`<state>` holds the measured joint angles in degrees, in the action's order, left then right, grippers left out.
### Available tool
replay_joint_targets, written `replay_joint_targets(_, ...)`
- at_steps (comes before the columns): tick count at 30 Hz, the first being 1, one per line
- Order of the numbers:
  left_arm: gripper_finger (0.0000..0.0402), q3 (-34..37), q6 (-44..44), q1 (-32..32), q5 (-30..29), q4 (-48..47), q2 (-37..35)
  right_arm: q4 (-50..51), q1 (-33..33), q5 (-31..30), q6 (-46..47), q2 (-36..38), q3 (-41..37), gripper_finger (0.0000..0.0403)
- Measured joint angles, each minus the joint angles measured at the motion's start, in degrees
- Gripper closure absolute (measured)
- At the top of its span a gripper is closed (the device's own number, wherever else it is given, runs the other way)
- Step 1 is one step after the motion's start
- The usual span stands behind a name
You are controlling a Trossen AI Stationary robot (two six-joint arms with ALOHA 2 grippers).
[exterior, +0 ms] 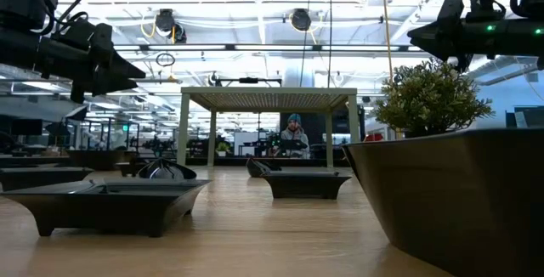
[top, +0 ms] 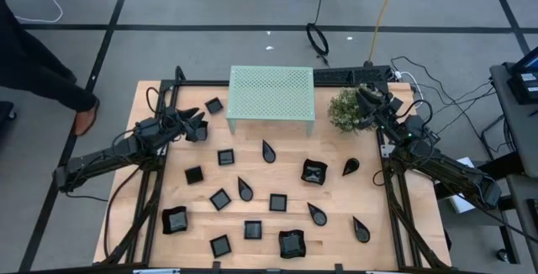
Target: Pick & Place Mini shaped plates
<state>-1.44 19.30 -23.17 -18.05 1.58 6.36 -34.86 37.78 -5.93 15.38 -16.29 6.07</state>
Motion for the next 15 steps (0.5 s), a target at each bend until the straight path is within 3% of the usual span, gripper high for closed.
replay_joint_targets(15,0.022,0.0,0.0,0.01,0.0,-0.01,0.01,-0.95,0.0,0.0,4.51,0.02,0.01,0.0303)
